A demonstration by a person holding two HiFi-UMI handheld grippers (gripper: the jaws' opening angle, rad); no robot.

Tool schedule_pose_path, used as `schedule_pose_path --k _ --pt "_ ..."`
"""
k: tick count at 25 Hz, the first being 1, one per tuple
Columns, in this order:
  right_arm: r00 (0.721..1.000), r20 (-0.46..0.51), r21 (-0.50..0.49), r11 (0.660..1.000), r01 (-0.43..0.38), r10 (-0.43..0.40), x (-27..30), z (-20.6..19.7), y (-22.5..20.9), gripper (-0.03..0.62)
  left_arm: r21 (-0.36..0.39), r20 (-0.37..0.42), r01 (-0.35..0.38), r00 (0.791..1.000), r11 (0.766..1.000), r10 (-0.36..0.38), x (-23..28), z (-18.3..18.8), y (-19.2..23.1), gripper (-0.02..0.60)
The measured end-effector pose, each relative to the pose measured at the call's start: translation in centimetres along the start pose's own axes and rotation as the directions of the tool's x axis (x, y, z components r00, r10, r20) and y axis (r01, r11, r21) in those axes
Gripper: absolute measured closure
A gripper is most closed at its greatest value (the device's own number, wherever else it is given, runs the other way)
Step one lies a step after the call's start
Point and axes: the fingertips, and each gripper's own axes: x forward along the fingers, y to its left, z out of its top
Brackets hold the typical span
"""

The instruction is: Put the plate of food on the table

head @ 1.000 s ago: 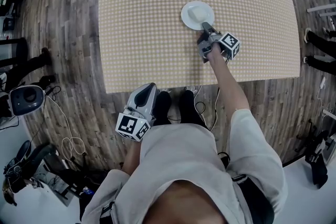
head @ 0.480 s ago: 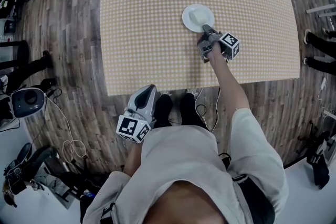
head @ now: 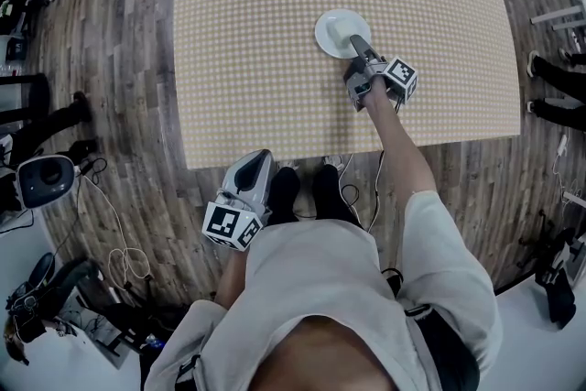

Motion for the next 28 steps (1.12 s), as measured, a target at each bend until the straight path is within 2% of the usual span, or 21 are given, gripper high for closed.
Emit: schedule_pose_path --k 3,6,9,12,15,18,22,23,26,28 --pt "0.995 -0.079 -0.196 0.979 0.052 -0.069 0.2 -0.6 0.0 0.336 -0.002 -0.003 0.003 1.0 1.0 -0.003 0.2 -0.1 -0.1 0.572" --pt "0.967 -0.148 -0.425 0.897 0.125 -0.205 0.4 -1.5 -0.3 0.332 -0.003 -0.004 0.006 1.0 1.0 -0.006 0.1 -0.2 -0.1 0.572" --pt "0.926 -0.196 -0.604 0.784 0.146 -0.323 0.2 -2.2 -0.6 0.318 -0.003 -0.002 0.01 1.0 1.0 -0.01 0.0 -0.2 -0.3 0.572" --pt "0.889 -0.235 -0.742 0.664 0.097 -0.393 0.1 -3.0 -0.7 0.283 -0.004 -0.004 0.012 1.0 1.0 -0.012 0.1 -0.2 -0.4 0.572" --pt "0.852 -0.239 -0.861 0.508 0.037 -0.466 -0.1 -3.8 -1.3 0.276 -0.005 -0.005 0.013 1.0 1.0 -0.013 0.2 -0.3 -0.3 0.572" --pt "0.829 -0.199 -0.943 0.333 -0.017 -0.523 -0.6 -4.2 -1.8 0.294 -0.003 -0.003 0.013 1.0 1.0 -0.013 0.1 -0.3 -0.4 0.572" --pt "0.814 -0.12 -0.988 0.149 -0.042 -0.569 -1.1 -4.2 -2.3 0.327 0.002 0.0 0.015 1.0 1.0 -0.015 0.2 -0.1 -0.7 0.572" --pt "0.811 -0.108 -0.992 0.121 -0.047 -0.575 -1.2 -4.2 -2.4 0.327 0.001 0.0 0.015 1.0 1.0 -0.015 0.1 0.0 -0.7 0.572" --pt "0.809 -0.088 -0.995 0.083 -0.049 -0.582 -1.3 -4.2 -2.8 0.33 0.0 -0.001 0.015 1.0 1.0 -0.015 0.1 -0.1 -0.8 0.572" --pt "0.802 -0.041 -0.999 0.017 -0.039 -0.595 -1.6 -3.8 -2.8 0.368 0.002 0.0 0.016 1.0 1.0 -0.016 0.0 -0.2 -0.9 0.572"
